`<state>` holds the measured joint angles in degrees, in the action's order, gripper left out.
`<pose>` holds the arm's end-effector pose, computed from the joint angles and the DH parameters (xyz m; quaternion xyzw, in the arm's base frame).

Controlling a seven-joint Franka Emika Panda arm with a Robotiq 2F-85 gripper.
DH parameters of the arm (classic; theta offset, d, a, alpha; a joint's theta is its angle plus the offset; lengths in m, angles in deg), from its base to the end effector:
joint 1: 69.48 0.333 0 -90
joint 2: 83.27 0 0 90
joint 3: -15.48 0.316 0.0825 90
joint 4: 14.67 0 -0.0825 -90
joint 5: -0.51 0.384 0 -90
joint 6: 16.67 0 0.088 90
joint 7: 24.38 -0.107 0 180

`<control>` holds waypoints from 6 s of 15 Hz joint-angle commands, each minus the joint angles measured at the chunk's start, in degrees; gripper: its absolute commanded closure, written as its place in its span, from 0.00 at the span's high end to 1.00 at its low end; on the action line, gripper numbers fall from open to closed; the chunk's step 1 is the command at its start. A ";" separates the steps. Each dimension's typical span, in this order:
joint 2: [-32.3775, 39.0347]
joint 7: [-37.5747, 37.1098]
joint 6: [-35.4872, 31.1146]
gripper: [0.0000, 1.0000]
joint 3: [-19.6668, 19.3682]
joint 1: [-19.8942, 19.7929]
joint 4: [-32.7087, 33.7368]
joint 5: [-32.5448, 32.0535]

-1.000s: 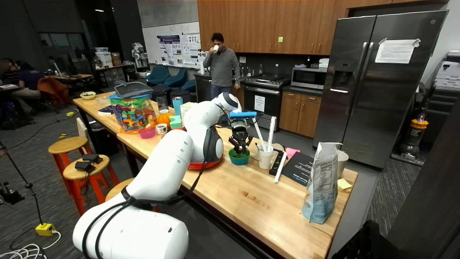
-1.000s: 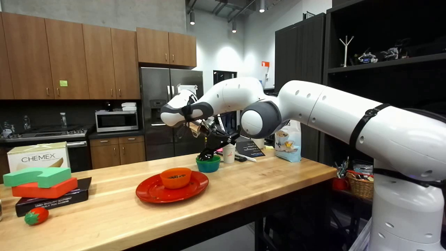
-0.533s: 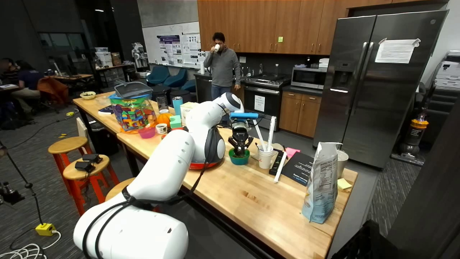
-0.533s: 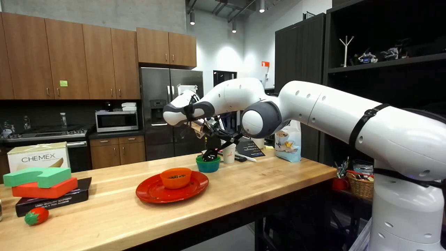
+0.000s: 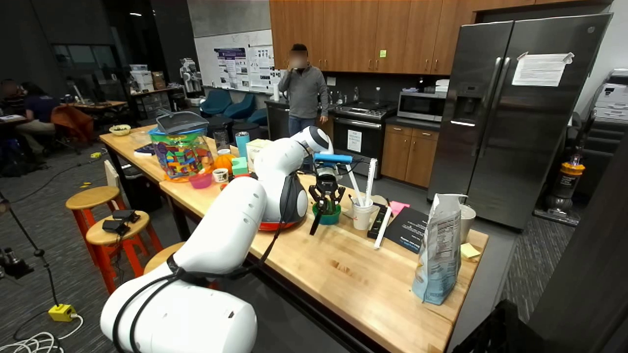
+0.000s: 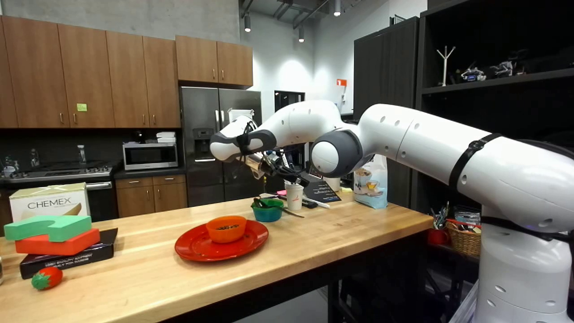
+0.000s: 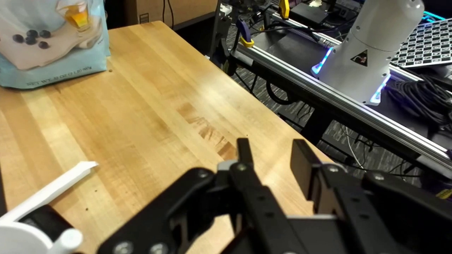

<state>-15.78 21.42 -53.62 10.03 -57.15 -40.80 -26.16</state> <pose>0.6721 0.0590 0.3243 0.8024 0.2947 -0.5100 0.0957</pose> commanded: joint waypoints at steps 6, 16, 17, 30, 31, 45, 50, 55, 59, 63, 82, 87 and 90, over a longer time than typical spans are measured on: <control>1.01 -0.74 1.30 0.99 1.05 -0.54 2.29 1.46; 0.46 -0.08 1.00 0.75 1.98 -0.24 3.56 3.14; 0.34 0.03 0.70 0.74 2.13 -0.06 3.90 3.33; -7.02 -0.52 -5.18 0.49 3.76 1.95 3.04 8.64; -7.96 -0.18 -5.72 0.54 4.34 1.86 3.18 9.65; -12.11 7.01 -13.09 1.00 12.27 2.02 4.05 22.69; -11.83 7.95 -15.06 1.00 14.01 2.60 4.37 25.65; -10.53 7.38 -19.38 1.00 14.83 2.97 4.75 27.66; -7.56 7.99 -24.08 1.00 15.69 2.52 5.73 29.43; -4.99 7.72 -28.10 1.00 15.72 2.11 6.27 30.62; -5.98 8.65 -29.95 1.00 15.06 3.33 3.75 29.63; -3.01 8.57 -27.88 1.00 15.00 3.87 8.42 29.48; -2.99 8.57 -27.87 1.00 15.00 3.88 8.44 29.48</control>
<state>-21.02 30.02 -83.26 25.17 -53.61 -36.44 3.35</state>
